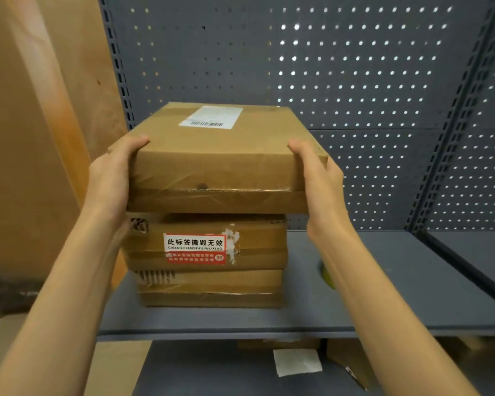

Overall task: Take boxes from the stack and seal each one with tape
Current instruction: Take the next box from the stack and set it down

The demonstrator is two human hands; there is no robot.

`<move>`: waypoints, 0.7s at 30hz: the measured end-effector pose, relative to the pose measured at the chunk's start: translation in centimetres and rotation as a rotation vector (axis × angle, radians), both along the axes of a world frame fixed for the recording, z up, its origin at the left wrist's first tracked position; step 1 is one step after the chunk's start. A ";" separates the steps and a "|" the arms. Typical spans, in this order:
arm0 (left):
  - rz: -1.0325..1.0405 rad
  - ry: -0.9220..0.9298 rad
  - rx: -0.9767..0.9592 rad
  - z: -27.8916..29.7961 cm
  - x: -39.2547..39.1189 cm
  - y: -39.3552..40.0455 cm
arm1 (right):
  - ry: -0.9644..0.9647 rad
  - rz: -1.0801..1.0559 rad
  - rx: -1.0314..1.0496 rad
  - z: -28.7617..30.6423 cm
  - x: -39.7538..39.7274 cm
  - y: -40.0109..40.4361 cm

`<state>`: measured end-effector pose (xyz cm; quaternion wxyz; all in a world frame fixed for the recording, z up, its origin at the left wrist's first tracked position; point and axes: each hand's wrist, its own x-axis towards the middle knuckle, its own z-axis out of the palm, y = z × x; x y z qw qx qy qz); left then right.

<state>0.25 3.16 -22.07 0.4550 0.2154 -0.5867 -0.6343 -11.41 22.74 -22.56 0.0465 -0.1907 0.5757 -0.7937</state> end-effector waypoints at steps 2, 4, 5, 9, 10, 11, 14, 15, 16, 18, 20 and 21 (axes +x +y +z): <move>0.003 0.013 -0.037 0.7 -0.2 1.2 | 0.012 -0.007 -0.026 0.3 -0.2 1.0; 0.007 0.020 -0.055 1.3 -0.5 2.5 | 0.021 -0.016 -0.050 0.7 -0.6 2.2; 0.001 0.021 -0.067 1.5 -0.8 3.2 | 0.025 -0.020 -0.064 0.8 -0.8 2.9; -0.028 0.027 -0.106 1.8 -2.7 6.8 | 0.040 -0.039 -0.092 1.0 -2.2 6.6; -0.030 0.032 -0.119 1.7 -3.3 7.9 | 0.042 -0.043 -0.091 1.1 -2.7 7.6; -0.027 0.036 -0.128 1.6 -4.0 9.0 | 0.041 -0.048 -0.090 1.2 -3.2 8.8; -0.020 0.056 -0.126 1.7 -6.1 13.0 | 0.040 -0.058 -0.109 1.5 -5.3 12.5; -0.021 0.066 -0.124 1.7 -6.9 14.5 | 0.046 -0.060 -0.115 1.7 -6.0 13.9; -0.019 0.068 -0.122 1.6 -7.7 16.0 | 0.055 -0.062 -0.113 1.7 -6.8 15.3; -0.013 0.087 -0.107 1.2 -9.5 18.9 | 0.075 -0.059 -0.097 1.7 -8.6 18.2; -0.016 0.113 -0.076 0.7 -11.5 21.8 | 0.080 -0.056 -0.079 1.6 -10.6 21.2; -0.024 0.122 -0.062 0.4 -12.4 23.4 | 0.078 -0.056 -0.076 1.5 -11.5 22.7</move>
